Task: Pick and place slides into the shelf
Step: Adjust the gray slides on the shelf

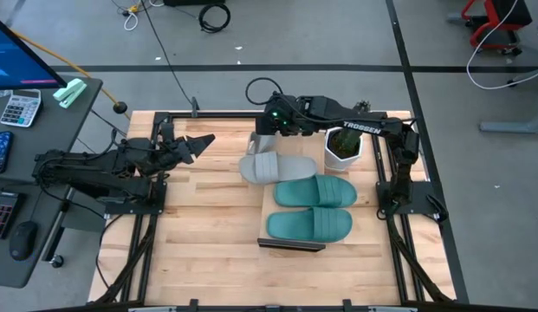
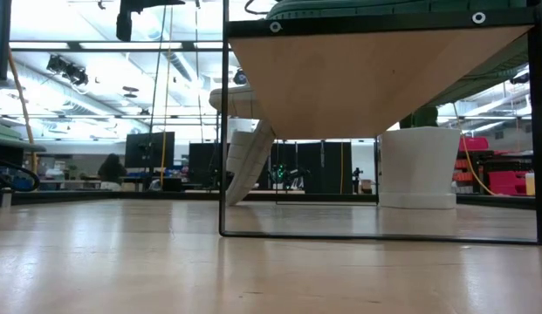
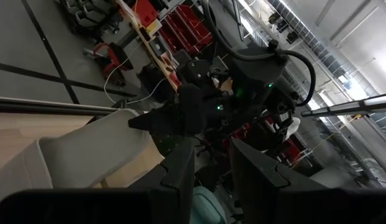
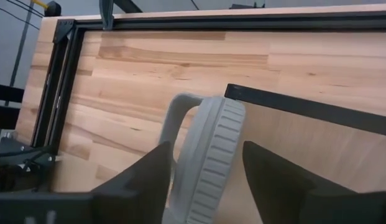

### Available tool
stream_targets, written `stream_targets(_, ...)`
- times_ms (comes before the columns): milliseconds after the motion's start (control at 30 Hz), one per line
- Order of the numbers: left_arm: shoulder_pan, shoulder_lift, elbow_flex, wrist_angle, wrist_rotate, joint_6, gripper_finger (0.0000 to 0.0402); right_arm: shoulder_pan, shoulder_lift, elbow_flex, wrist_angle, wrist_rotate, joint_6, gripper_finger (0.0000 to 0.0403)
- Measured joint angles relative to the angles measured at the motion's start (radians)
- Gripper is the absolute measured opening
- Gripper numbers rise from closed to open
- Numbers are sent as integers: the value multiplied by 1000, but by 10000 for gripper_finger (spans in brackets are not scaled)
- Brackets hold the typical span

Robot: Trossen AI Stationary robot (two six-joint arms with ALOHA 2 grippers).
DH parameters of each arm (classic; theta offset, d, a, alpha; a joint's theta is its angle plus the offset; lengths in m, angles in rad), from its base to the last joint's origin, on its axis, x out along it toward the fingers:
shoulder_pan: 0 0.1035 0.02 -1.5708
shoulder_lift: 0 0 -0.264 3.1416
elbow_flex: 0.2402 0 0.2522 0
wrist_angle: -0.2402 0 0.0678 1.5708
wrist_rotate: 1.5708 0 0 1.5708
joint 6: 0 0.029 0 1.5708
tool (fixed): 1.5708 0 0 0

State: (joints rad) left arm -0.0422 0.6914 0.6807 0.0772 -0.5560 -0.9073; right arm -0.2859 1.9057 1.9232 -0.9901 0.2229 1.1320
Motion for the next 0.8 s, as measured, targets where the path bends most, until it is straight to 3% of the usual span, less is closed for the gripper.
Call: stream_targets(800,0,0,0,0,1,5,107,0,0,0,-2,0,-10,111)
